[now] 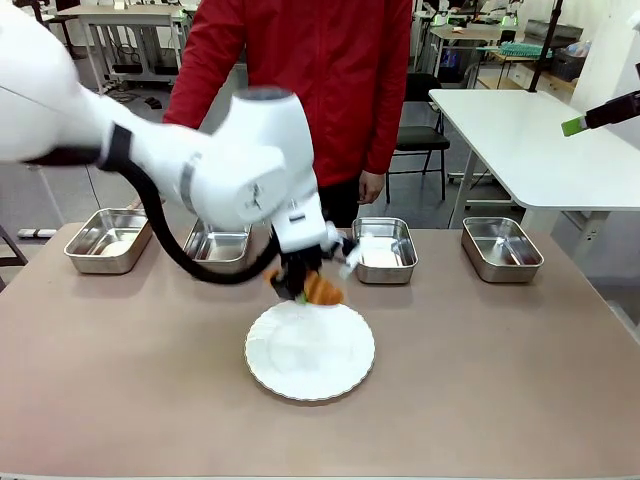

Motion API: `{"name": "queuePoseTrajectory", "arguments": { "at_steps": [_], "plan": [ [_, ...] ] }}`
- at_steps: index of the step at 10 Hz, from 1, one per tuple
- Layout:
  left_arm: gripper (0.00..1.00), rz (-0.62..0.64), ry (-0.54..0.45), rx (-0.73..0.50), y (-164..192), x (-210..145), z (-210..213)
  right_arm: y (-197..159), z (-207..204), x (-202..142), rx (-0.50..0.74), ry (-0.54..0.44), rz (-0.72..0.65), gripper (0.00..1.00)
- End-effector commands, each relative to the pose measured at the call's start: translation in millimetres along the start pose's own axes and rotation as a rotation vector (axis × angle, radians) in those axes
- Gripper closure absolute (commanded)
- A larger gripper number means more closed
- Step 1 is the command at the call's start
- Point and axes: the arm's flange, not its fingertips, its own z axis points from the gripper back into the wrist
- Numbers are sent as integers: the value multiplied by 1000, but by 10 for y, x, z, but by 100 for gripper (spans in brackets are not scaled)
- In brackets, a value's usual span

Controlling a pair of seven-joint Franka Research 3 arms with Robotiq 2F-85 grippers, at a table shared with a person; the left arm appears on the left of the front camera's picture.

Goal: Place the bread in the container.
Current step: Place the Butter Roll into the Airtight Container indicated by the human.

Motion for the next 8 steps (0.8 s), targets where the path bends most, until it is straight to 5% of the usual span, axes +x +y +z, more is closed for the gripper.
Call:
{"name": "queuePoseTrajectory", "arguments": {
  "at_steps": [1,5,8],
  "plan": [
    [45,246,113,71,75,-310,588,-1,8,-5,11,-14,-2,0],
    [45,924,264,148,-24,-1675,1257,-1,8,-5,11,-14,-2,0],
    [45,1290,219,137,-347,-2595,1287,-1,8,-5,11,-14,-2,0]
  ]
}}
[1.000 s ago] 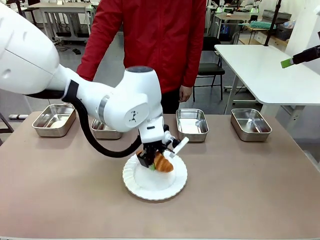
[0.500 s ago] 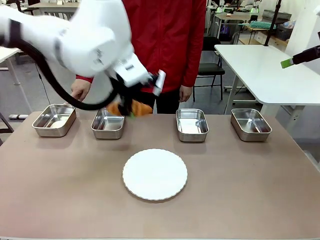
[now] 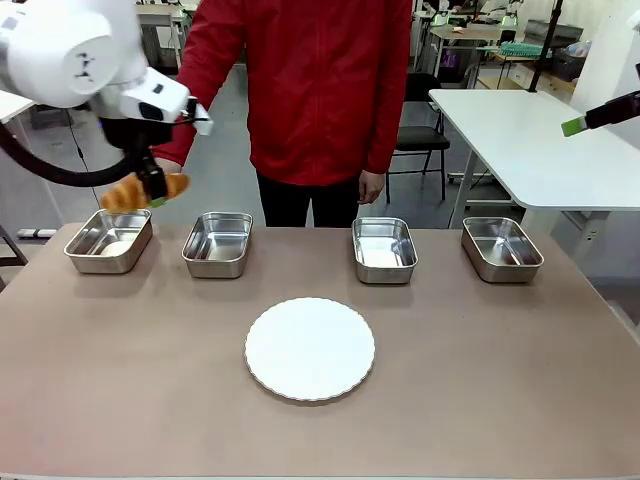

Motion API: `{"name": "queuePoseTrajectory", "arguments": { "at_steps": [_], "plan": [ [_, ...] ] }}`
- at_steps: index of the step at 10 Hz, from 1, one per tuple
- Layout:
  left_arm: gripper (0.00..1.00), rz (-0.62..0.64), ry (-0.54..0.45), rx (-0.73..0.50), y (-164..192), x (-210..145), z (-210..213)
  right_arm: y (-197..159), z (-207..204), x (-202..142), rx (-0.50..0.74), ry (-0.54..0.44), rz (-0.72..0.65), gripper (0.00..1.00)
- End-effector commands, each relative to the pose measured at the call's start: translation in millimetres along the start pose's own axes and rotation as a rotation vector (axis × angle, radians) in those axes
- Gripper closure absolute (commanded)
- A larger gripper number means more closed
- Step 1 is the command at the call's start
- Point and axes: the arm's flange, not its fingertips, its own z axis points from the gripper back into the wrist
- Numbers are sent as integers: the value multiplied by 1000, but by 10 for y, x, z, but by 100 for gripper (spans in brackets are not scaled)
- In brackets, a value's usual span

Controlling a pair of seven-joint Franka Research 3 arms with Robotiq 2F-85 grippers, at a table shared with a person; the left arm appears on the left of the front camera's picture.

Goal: Place the bread in the container.
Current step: Place the Butter Roll into the Airtight Container indicated by the human.

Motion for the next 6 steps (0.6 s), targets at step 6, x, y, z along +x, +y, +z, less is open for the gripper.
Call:
{"name": "queuePoseTrajectory", "arguments": {
  "at_steps": [6],
  "plan": [
    [45,138,22,-35,175,-243,-179,0,10,-3,11,-15,-2,0]
  ]
}}
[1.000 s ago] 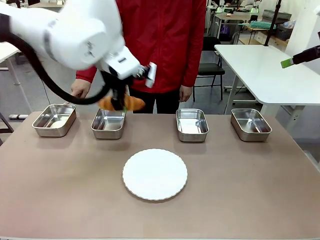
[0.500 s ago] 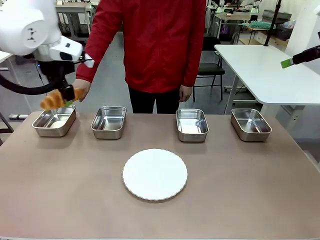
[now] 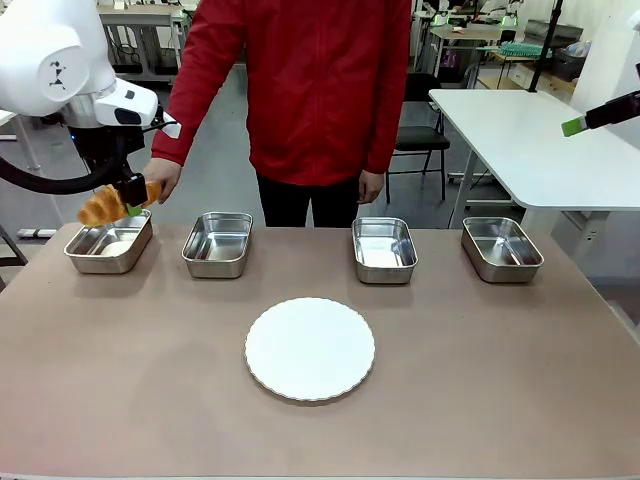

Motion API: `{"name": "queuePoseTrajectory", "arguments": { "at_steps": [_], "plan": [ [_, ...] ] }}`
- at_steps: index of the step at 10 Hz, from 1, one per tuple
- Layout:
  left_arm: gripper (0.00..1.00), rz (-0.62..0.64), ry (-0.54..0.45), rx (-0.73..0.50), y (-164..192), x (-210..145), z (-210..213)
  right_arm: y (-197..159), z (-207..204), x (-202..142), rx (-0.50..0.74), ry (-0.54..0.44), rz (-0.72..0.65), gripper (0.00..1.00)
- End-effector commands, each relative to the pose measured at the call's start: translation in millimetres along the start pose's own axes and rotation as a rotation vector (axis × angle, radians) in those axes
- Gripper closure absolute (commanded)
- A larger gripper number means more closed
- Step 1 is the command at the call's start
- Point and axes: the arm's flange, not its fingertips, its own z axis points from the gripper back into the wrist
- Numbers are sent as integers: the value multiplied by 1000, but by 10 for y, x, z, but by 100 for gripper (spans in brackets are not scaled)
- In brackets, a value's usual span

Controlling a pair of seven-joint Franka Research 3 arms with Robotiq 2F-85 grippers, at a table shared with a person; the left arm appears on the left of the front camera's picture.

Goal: Place the bread in the container.
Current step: Place the Butter Roll into the Airtight Container indicated by the human.

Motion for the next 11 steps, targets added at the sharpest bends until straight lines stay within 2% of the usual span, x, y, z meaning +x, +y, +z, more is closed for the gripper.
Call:
{"name": "queuePoseTrajectory", "arguments": {
  "at_steps": [1,3,4,7,11],
  "plan": [
    [45,233,11,70,246,-20,-128,0,10,-3,11,-15,-2,0],
    [45,472,25,172,586,-44,-405,0,10,-3,11,-15,-2,0],
    [45,512,17,150,700,-35,-532,0,10,-3,11,-15,-2,0],
    [45,555,21,8,1038,-71,-923,0,10,-3,11,-15,-2,0],
    [45,547,12,24,1196,-68,-1241,0,10,-3,11,-15,-2,0]
  ]
}}
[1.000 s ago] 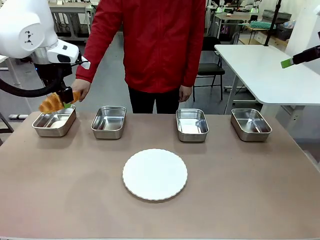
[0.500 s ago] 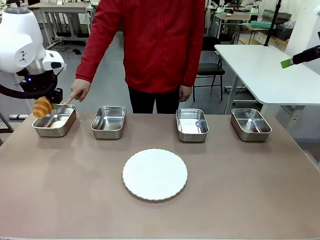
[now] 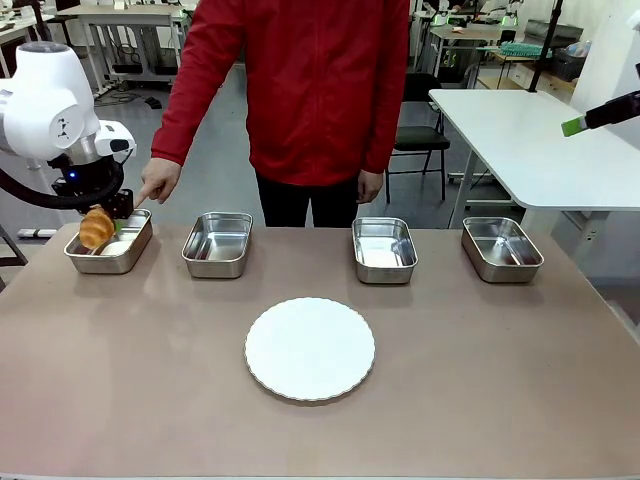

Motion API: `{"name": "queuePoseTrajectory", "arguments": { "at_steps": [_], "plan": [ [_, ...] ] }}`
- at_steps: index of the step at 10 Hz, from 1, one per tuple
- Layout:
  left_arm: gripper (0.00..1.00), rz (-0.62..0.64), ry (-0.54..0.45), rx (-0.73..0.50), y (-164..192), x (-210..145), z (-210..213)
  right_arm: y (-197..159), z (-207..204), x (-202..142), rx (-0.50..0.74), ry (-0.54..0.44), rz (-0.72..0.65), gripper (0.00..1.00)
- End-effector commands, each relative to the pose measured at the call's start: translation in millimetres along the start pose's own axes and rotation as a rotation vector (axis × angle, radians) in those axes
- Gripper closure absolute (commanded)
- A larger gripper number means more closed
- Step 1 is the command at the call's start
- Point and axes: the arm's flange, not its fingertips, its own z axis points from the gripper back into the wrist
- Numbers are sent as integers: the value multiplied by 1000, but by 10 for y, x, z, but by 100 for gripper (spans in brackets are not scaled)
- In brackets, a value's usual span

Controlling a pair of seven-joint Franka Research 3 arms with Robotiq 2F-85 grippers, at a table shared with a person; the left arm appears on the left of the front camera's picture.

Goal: Place the bread in the container.
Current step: Place the Butter Roll into the Airtight Container indicated by the human.

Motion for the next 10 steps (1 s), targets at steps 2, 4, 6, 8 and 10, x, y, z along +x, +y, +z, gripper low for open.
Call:
{"name": "queuePoseTrajectory", "arguments": {
  "at_steps": [2,4,6,8,10],
  "plan": [
    [45,-48,-51,-12,117,89,-82,-2,10,-4,11,-15,-2,0],
    [40,-58,-47,-1,142,170,-130,-2,10,-4,11,-15,-2,0],
    [0,-58,-39,9,126,171,-129,-2,10,-4,11,-15,-2,0],
    [0,-49,-54,5,133,173,-108,-2,10,-4,11,-15,-2,0],
    [0,-51,-59,4,130,170,-84,-2,10,-4,11,-15,-2,0]
  ]
}}
